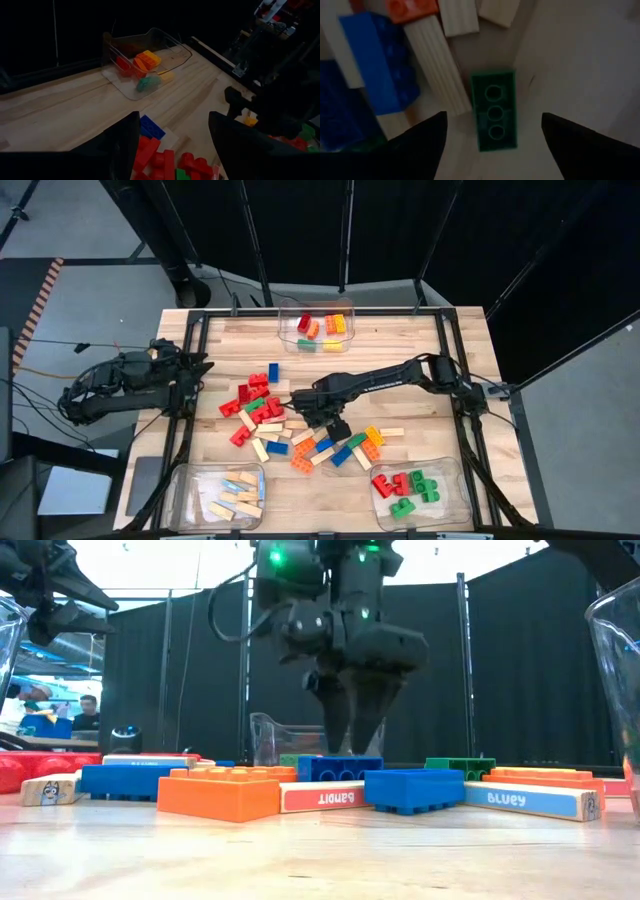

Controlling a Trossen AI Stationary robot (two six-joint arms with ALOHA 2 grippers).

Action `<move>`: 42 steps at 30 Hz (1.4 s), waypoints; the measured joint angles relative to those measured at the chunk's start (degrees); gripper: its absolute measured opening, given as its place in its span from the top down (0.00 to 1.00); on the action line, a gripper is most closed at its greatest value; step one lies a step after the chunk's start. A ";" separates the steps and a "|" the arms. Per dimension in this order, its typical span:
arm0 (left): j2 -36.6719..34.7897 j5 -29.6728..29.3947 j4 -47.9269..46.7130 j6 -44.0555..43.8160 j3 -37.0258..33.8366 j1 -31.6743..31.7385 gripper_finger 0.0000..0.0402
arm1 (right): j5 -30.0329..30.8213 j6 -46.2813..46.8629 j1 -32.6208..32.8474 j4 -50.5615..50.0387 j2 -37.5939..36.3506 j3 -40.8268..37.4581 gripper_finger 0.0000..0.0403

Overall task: Sort blocks by size
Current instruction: Put the 3-stud green game piece into the top center transparent bin

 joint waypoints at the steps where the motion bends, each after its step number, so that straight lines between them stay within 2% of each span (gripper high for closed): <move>1: 0.00 -0.15 0.00 -0.01 0.00 -0.01 0.39 | -0.24 -0.23 -0.19 0.70 0.01 -1.02 0.18; 5: 0.00 -0.18 0.00 -0.03 0.00 -0.01 0.39 | -1.98 -0.41 -1.11 4.51 -0.13 -5.67 0.22; 9: 0.00 -0.40 0.00 -0.29 0.00 -0.01 0.39 | -0.68 0.59 -1.91 7.67 -0.12 -8.28 0.30; 12: 0.00 -0.53 -0.07 -0.36 0.00 0.01 0.39 | 1.28 0.90 -2.32 8.99 -0.14 -8.63 0.43; 15: 0.00 -0.63 -0.11 -0.42 0.00 0.00 0.39 | 2.66 0.90 -2.43 9.50 -0.06 -8.49 0.60; 16: 0.00 -0.73 -0.11 -0.42 0.00 -0.01 0.39 | 2.52 0.93 -2.55 9.64 -0.06 -8.50 0.63; 24: 0.00 -0.88 -0.11 -0.46 0.00 0.00 0.39 | 3.55 4.44 -2.78 9.40 -1.40 -8.67 0.62; 28: 0.00 -0.92 -0.12 -0.47 0.00 0.01 0.39 | 7.82 5.65 -4.76 9.63 -5.84 -7.63 0.62; 32: 0.00 -0.92 -0.11 -0.47 0.00 -0.01 0.39 | 11.01 10.23 -9.64 11.23 -9.91 -6.11 0.62; 36: 0.00 -0.94 -0.11 -0.49 0.00 0.01 0.39 | 13.40 21.03 -16.68 16.77 -12.87 -5.26 0.62; 39: 0.00 -0.96 -0.11 -0.64 0.00 -0.01 0.39 | 17.10 28.16 -21.45 20.56 -13.18 -5.20 0.62; 42: 0.00 -0.98 -0.11 -0.64 0.00 0.00 0.39 | 16.71 30.52 -24.94 23.82 -12.68 -5.29 0.62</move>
